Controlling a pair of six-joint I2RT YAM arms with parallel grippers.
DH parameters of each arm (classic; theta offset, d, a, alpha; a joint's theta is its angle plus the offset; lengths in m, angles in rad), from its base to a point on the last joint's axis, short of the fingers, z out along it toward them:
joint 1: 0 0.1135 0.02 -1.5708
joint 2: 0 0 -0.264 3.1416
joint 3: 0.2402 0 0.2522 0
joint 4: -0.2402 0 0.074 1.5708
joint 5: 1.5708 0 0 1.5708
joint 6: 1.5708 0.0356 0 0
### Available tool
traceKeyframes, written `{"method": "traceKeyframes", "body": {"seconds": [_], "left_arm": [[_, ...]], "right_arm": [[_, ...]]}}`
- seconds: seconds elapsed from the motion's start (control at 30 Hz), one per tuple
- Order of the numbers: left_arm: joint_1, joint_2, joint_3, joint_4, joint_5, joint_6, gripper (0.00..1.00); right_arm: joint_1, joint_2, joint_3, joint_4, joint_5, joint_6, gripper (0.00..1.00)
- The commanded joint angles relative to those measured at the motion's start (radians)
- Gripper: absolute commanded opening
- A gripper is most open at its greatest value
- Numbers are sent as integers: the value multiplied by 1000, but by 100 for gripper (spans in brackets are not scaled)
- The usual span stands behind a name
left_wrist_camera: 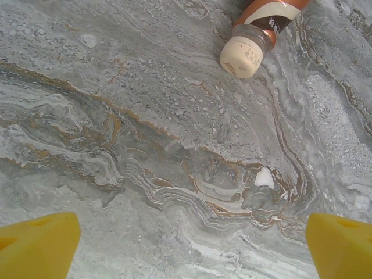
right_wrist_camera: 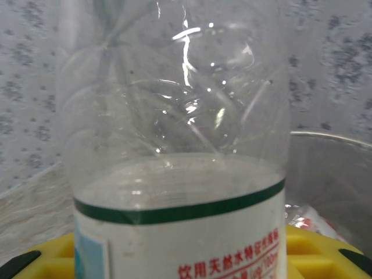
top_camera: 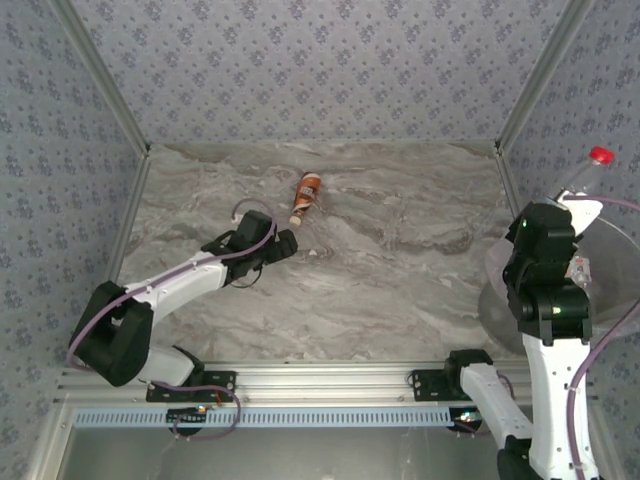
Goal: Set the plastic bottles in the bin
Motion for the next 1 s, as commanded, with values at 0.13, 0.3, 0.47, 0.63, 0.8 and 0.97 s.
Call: {"method": "traceKeyframes", "body": {"seconds": [0.13,0.3,0.47,0.63,0.8,0.97], "left_arm": [[5,8,36,18,16,8,99],[6,16,39,17,14,11,99],[5,29,54,16,22,10,99],[6,31,51,22,23,7,99],[6,47,55,22,28,11,99],[5,64,64,36,41,11,99]], "right_arm": [[-181,19,-25,-13,-21,-94,42],[-268,26,-106,110,-101,-166,44],[-278,41,-146,131,-135,-155,59],[-278,38,-151,96,-104,-154,78],[-276,20,-132,60,-86,-144,88],[-276,-16,-114,78,-164,-116,100]]}}
